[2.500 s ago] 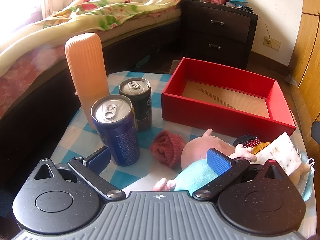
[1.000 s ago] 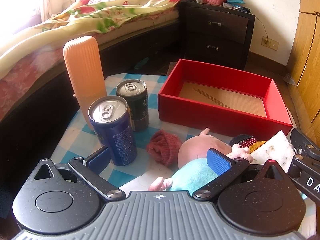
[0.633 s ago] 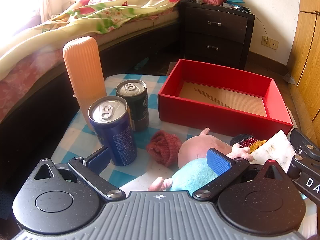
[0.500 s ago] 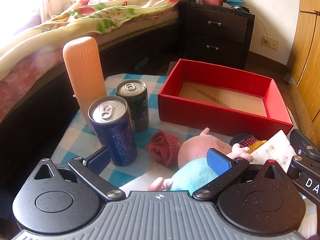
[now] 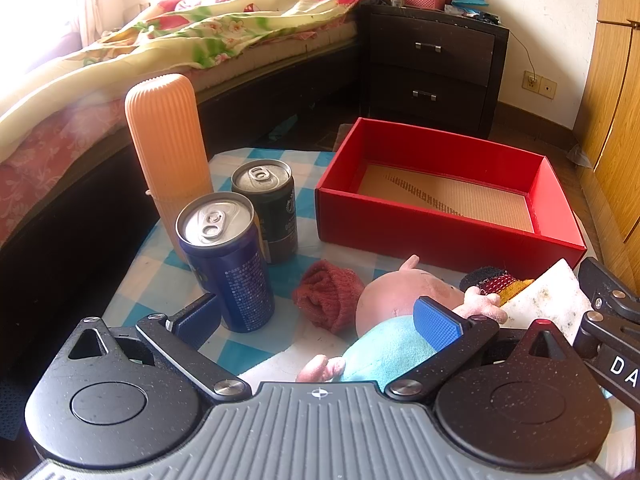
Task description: Organize soft objects
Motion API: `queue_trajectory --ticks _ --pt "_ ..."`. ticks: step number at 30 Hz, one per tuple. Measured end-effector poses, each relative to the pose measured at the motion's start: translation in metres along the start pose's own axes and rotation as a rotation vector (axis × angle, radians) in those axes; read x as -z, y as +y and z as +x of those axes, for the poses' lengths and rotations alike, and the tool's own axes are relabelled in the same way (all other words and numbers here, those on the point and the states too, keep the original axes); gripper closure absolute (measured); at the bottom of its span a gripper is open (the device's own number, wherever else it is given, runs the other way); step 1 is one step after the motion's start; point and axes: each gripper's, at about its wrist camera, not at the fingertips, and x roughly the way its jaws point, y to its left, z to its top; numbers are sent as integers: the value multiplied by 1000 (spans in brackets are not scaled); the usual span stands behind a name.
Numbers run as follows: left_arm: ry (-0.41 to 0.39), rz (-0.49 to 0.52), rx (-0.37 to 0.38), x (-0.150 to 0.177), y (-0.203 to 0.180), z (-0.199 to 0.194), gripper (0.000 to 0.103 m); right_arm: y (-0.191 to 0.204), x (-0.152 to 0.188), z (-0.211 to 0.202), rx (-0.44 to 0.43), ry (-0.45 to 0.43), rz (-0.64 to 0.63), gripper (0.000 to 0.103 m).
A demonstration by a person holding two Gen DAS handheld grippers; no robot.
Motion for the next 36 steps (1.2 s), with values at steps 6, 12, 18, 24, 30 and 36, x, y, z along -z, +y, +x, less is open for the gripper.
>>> queue_trajectory --ticks 6,12,18,24,30,36 --pt "0 0 1 0 0 0 5 1 0 0 0 1 0 18" --pt "0 0 0 0 0 0 5 1 0 0 -1 1 0 18" --pt "0 0 1 0 0 0 5 2 1 0 0 1 0 18" --pt "2 6 5 0 1 0 5 3 2 1 -4 4 2 18" --pt "34 22 87 3 25 -5 5 -21 5 0 -41 64 63 18" --pt "12 46 113 12 45 -13 9 -46 16 -9 -103 120 113 18"
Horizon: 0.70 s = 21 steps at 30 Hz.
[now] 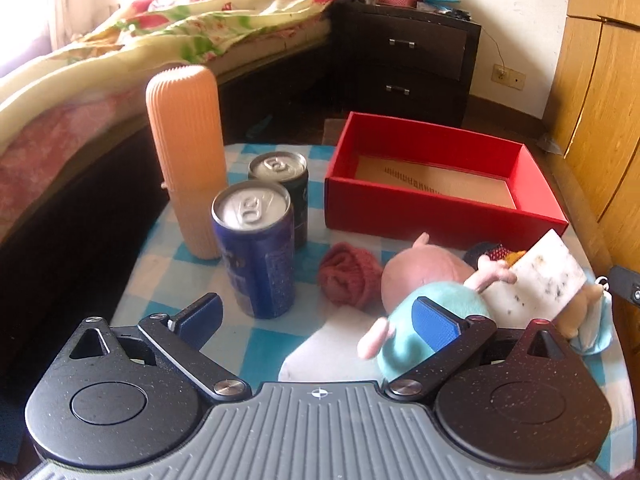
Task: Organize soft objects
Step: 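Grasp the pink pig plush with the left tool while the right tool grasps a white sponge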
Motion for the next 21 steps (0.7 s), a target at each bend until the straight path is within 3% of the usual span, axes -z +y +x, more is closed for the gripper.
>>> queue_trajectory --ticks 3,12,21 --pt "30 -32 58 -3 -1 4 17 5 0 -3 -30 5 -13 18" --pt "54 15 135 -15 -22 11 13 9 -3 8 -21 30 -34 18" --pt "144 103 161 -11 -55 35 13 1 -3 15 -17 62 -31 18"
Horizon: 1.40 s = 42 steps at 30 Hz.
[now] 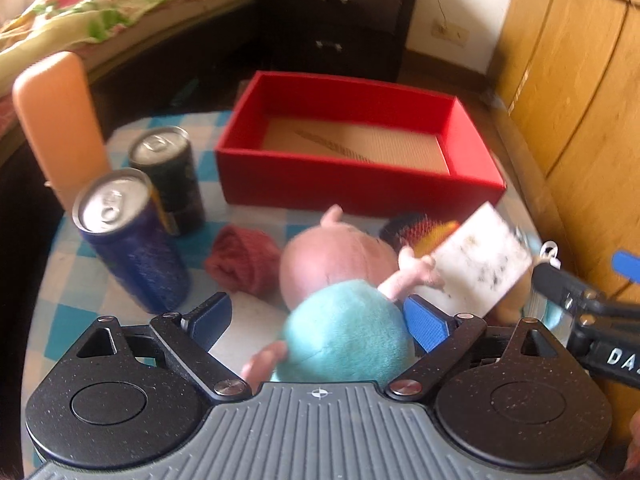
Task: Organize soft objects
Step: 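Grasp the pink pig plush with the left tool while the right tool grasps a white sponge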
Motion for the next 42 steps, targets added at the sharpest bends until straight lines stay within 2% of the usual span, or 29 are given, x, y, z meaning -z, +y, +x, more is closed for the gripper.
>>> queue_trajectory --ticks 3,7,11,17,20,24,28,31,32,33,34,35,36,38,40,42 --pt "37 11 6 3 -2 8 16 -2 0 1 2 5 0 18" --pt "60 -35 60 6 4 9 31 -6 1 3 -6 19 9 18" --pt "48 -28 32 6 3 3 35 -6 3 7 -10 46 -1 18" --pt "9 -62 29 3 12 -11 36 -5 2 19 -9 82 -1 18" --pt "-10 -85 44 2 20 -18 36 -5 -1 22 -52 88 29 18" --pt "-56 -124 114 0 31 -33 37 -5 -9 30 -148 121 84 18" --pt "-105 -115 85 -4 32 -42 39 4 -11 40 -197 161 107 18" --pt "-125 -128 113 -6 38 -49 40 2 -12 46 -322 228 195 20" --pt "-124 -109 100 -7 37 -48 41 2 -13 48 -353 236 213 20" --pt "-118 -93 73 -6 36 -44 43 4 -13 53 -346 251 201 20" --pt "-106 -88 64 -5 35 -40 55 6 -12 57 -325 269 188 20" --pt "-82 -88 83 -3 36 -36 57 9 -9 64 -302 304 176 20" --pt "-56 -92 105 -2 37 -32 54 12 -6 68 -302 334 169 20" --pt "-39 -98 106 0 36 -26 32 16 -1 72 -317 352 169 19" --pt "-47 -38 56 0 28 -22 25 19 1 74 -335 353 180 19" --pt "-53 -10 24 0 26 -19 22 19 -1 79 -328 377 223 22"
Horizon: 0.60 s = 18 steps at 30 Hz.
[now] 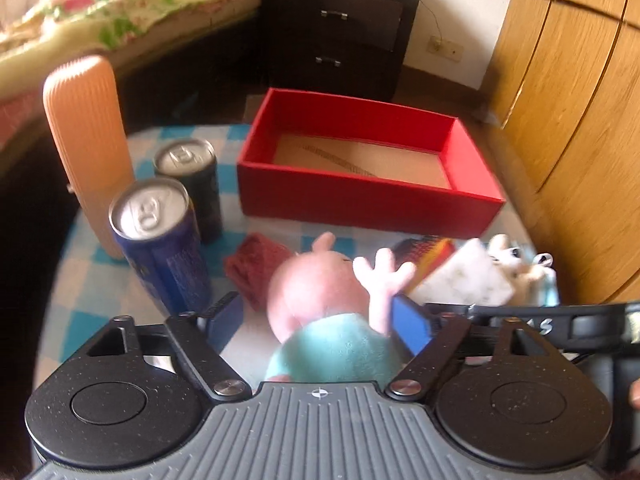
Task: Organize soft objects
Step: 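Grasp the pink pig plush with the left tool while the right tool grasps a white sponge, then lift and carry the pig plush and sponge toward the red box with both tools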
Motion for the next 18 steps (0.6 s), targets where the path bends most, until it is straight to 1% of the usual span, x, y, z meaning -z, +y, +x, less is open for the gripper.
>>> queue_trajectory --ticks 1,2,3,4,5,6,8,12,15,17,18 --pt "29 12 12 -1 0 4 23 -2 -1 -2 -3 5 13 27" --pt "48 5 26 1 1 6 29 -4 -3 -3 -29 7 29 50" --pt "73 -7 42 3 2 11 34 -6 -4 -5 -69 13 41 69" --pt "108 -17 42 5 2 17 40 -7 -6 -5 -98 25 60 95" --pt "118 -13 29 6 2 21 41 -10 -6 -5 -114 35 81 96" --pt "118 -9 32 6 2 20 42 -12 -7 -4 -115 36 82 96" --pt "114 -33 39 4 6 16 45 -15 -6 -5 -125 34 89 98" --pt "119 -94 64 2 16 10 45 -13 -7 -26 -167 -22 65 99" --pt "112 -106 78 1 18 7 46 -13 -5 -38 -189 -50 62 99" --pt "102 -111 86 -2 18 2 46 -12 -10 -38 -234 -31 81 99" --pt "92 -119 91 -3 20 0 46 -17 -10 -37 -251 -24 120 99"
